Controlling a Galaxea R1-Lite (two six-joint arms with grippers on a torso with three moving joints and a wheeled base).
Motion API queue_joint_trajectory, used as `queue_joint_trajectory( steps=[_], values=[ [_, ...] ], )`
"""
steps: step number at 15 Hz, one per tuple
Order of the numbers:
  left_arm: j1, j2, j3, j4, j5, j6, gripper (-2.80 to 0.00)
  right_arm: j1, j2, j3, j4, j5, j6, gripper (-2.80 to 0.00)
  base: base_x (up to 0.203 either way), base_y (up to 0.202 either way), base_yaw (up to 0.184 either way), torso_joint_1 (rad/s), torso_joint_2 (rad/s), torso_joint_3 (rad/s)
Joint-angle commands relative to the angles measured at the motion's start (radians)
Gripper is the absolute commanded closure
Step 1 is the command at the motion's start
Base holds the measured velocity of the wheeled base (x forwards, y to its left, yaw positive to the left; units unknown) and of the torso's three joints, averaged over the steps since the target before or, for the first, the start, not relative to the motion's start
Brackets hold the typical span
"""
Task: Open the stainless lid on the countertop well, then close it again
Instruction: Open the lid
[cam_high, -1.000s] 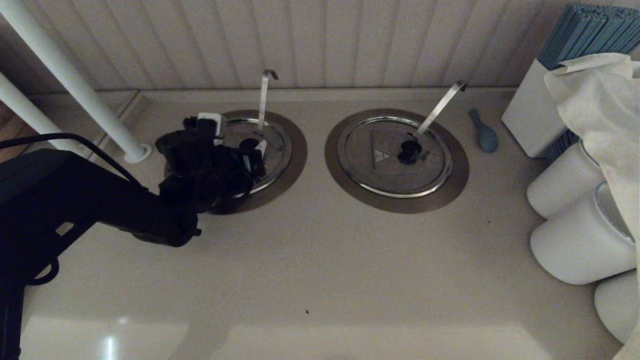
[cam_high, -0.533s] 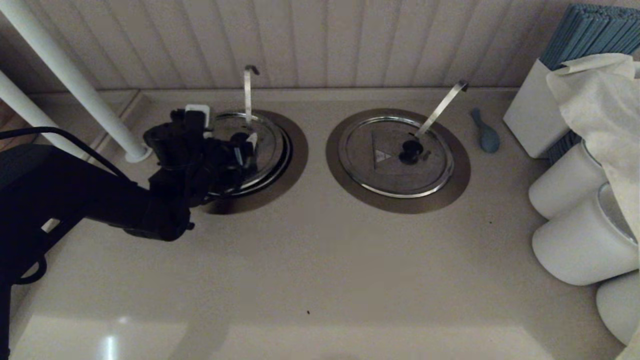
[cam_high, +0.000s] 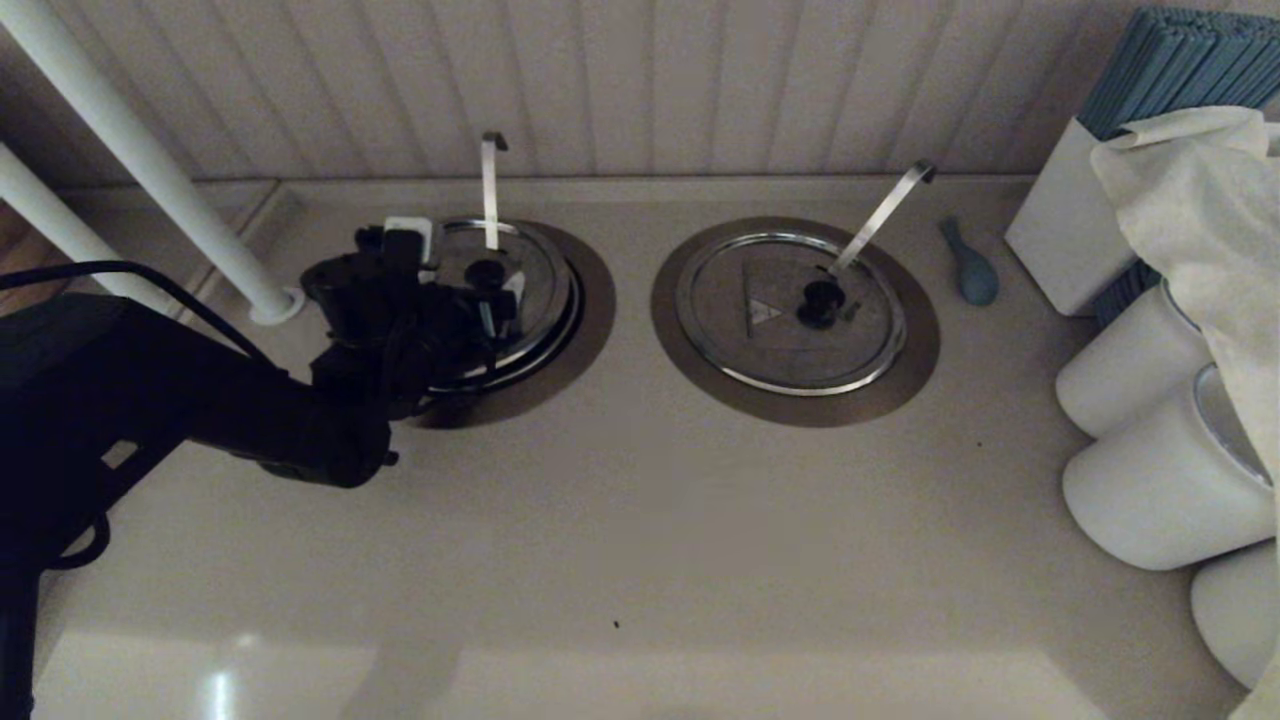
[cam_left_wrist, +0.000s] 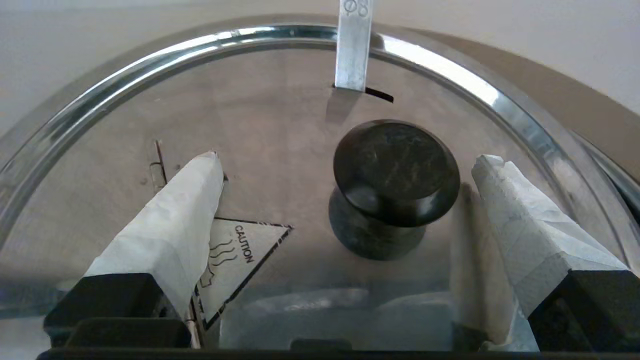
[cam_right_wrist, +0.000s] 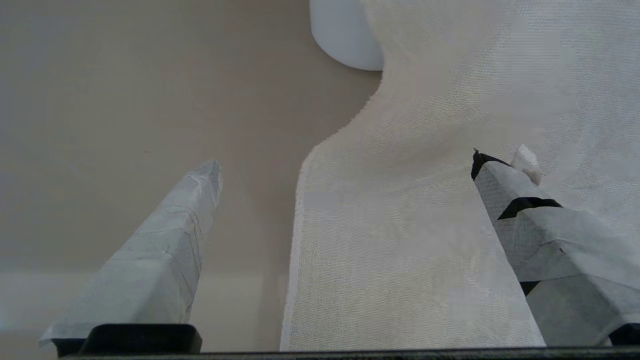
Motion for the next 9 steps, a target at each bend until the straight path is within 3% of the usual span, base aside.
queue_joint_trajectory(
  steps=[1, 9],
  values=[
    [-0.007, 0.026, -0.002, -0.003, 0.0, -0.001, -2.8, 0.0, 0.0, 0.0, 0.0, 0.0, -0.001, -2.8, 0.0, 0.0, 0.0, 0.0, 0.0, 0.0],
    [-0.09, 0.047, 0.031, 0.058, -0.001, -0.006, -2.8, 0.001, 0.0, 0.0, 0.001, 0.0, -0.001, -2.8, 0.0, 0.0, 0.0, 0.0, 0.0, 0.0]
  ],
)
